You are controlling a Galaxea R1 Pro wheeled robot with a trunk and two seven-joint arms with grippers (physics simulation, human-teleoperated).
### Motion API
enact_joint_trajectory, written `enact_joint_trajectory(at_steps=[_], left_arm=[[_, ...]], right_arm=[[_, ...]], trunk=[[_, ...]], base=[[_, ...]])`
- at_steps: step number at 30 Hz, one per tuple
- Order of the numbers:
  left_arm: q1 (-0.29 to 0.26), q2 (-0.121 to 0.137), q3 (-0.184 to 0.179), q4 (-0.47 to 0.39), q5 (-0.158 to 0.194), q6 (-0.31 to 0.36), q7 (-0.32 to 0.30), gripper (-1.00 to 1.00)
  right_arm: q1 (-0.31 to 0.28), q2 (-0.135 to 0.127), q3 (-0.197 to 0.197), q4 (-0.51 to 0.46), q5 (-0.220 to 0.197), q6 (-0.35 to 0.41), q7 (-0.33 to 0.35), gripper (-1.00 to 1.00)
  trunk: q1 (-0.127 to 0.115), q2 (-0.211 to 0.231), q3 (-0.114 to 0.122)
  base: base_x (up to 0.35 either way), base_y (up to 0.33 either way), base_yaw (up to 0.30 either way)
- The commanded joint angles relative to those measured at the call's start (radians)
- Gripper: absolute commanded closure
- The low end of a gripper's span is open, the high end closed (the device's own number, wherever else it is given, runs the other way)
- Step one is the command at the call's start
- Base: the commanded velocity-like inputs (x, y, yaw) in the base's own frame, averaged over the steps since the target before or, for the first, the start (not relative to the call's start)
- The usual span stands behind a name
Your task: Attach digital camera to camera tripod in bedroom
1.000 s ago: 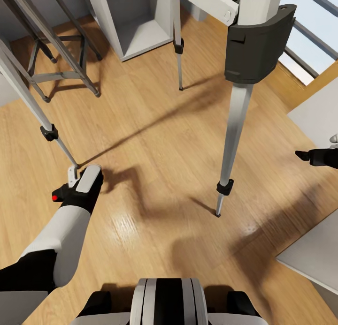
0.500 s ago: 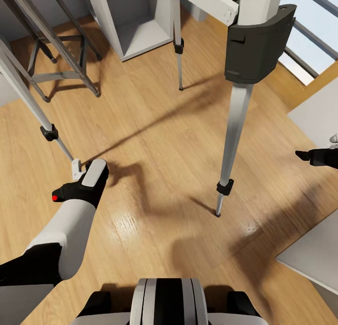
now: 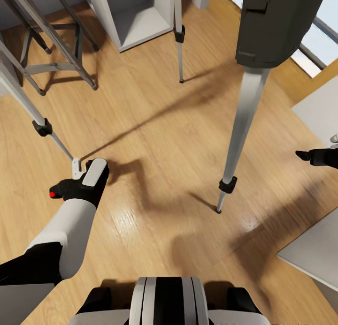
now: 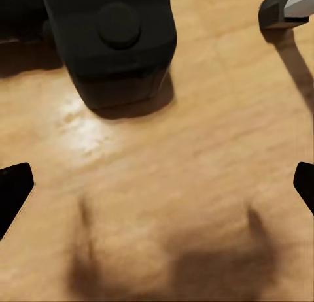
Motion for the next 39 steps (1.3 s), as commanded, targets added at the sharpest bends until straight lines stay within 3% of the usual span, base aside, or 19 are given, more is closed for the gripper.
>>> enact_joint_trajectory(at_steps=[1, 6, 39], left_arm=[[0.0, -0.001, 0.003, -0.001, 0.004, -0.004, -0.001, -1.0], [-0.001, 0.0, 0.003, -0.001, 0.003, -0.004, -0.001, -1.0], [-0.025, 0.008, -0.003, -0.001, 0.001, -0.004, 0.0, -1.0]], right_arm=[[-0.001, 0.0, -0.001, -0.001, 0.007, 0.004, 0.007, -1.0], [-0.001, 0.0, -0.001, -0.001, 0.007, 0.004, 0.007, -1.0], [0.007, -0.022, -0.001, -0.001, 0.007, 0.004, 0.007, -1.0]], trunk=[[0.0, 0.0, -0.004], [0.002, -0.002, -0.022], [0.002, -0.002, -0.022]], base=[[0.0, 0.0, 0.0], [0.0, 0.0, 0.0], [0.0, 0.0, 0.0]])
